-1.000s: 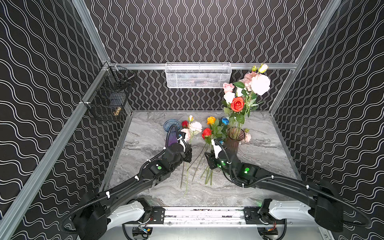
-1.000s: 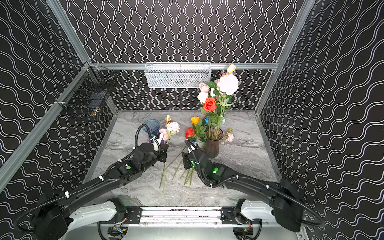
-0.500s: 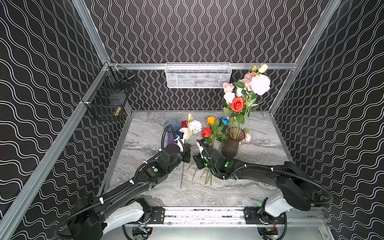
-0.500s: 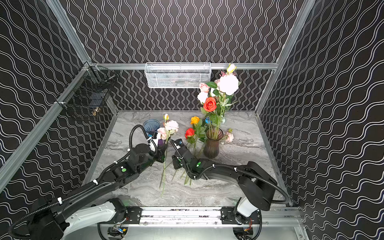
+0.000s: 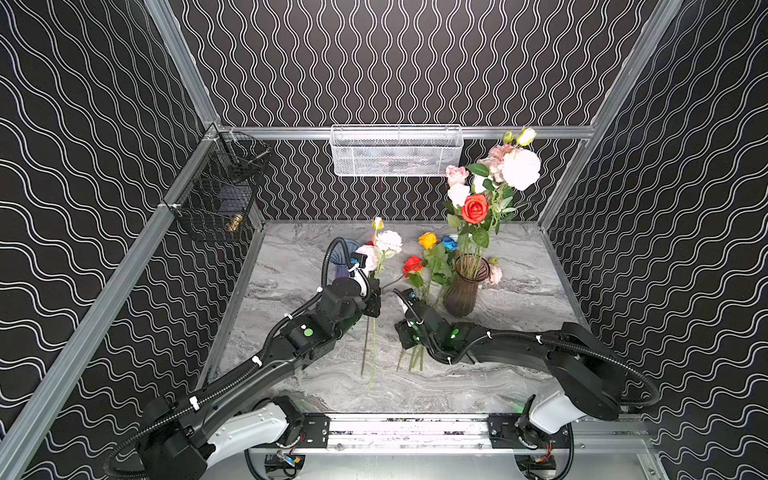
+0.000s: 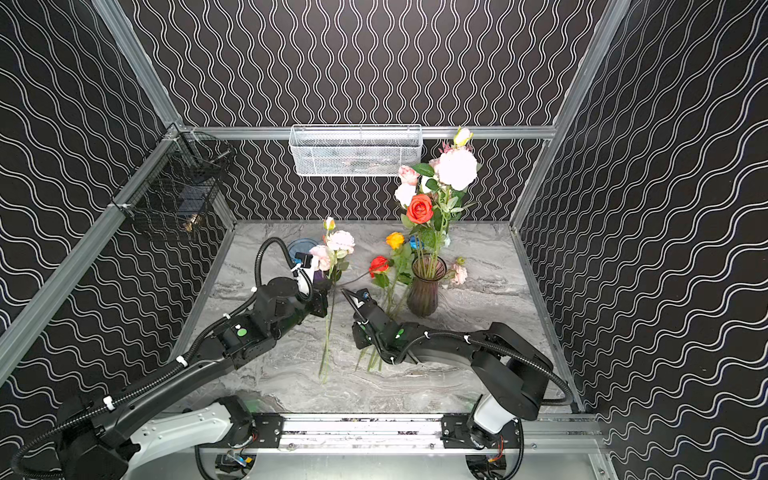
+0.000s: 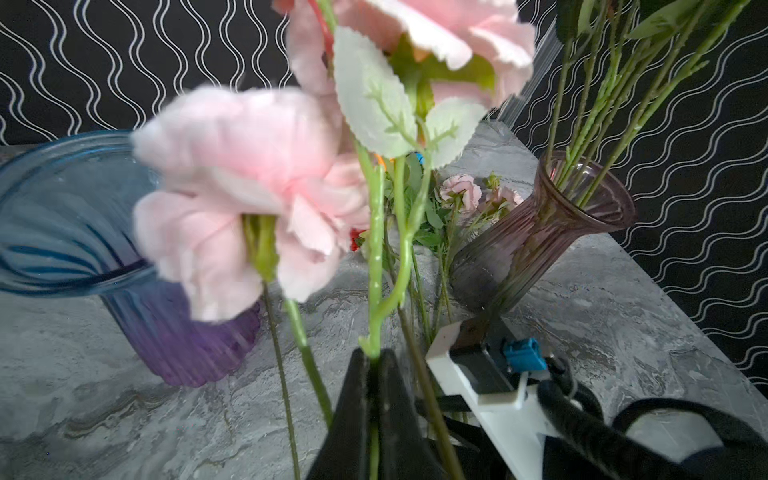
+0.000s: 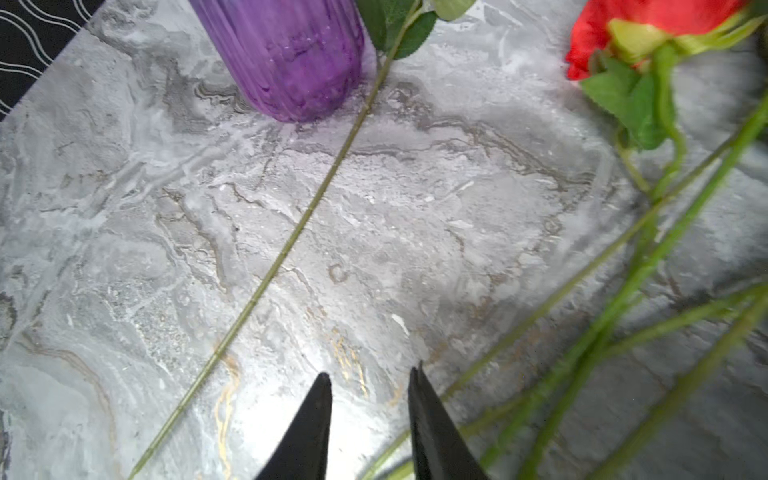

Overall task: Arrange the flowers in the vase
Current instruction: 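Raise the pink rose over the blue-purple vase while right gripper moves to pile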

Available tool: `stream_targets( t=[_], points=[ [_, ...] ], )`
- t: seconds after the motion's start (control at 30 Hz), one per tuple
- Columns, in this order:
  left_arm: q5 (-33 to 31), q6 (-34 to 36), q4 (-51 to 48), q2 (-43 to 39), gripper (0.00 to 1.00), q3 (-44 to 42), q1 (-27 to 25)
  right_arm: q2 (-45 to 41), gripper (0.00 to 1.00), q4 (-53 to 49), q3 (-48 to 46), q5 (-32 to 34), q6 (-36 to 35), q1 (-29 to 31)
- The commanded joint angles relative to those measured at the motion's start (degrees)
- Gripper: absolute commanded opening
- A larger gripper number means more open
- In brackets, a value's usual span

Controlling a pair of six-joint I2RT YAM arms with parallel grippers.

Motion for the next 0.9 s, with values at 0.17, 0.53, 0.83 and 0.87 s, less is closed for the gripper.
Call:
stream_targets(
  t=[0.17,0.53,0.83,0.87],
  points=[
    [-6.18,4.81,-6.48,-2.96,0.00,4.49,0.08,-5.00,0.35,-0.78,-0.51,1.59,-1.22,-0.41],
    [-9.87,13.99,-4.83,-0.61,0.00,15.16,0.04,-12.80,0.50,-4.24,1.00,2.40,-2.49,-0.42],
    [-14.86,37.42,23.50,8.05,0.00,25.26,0.90,-17.72,0.51,-4.88,3.73,2.99,-5.39,-0.33],
    [-14.35,39.40,25.81,9.28,0.00,26.59,1.57,-18.17,0.51,-4.73,3.69,3.36,-5.70,-0.33]
  ],
)
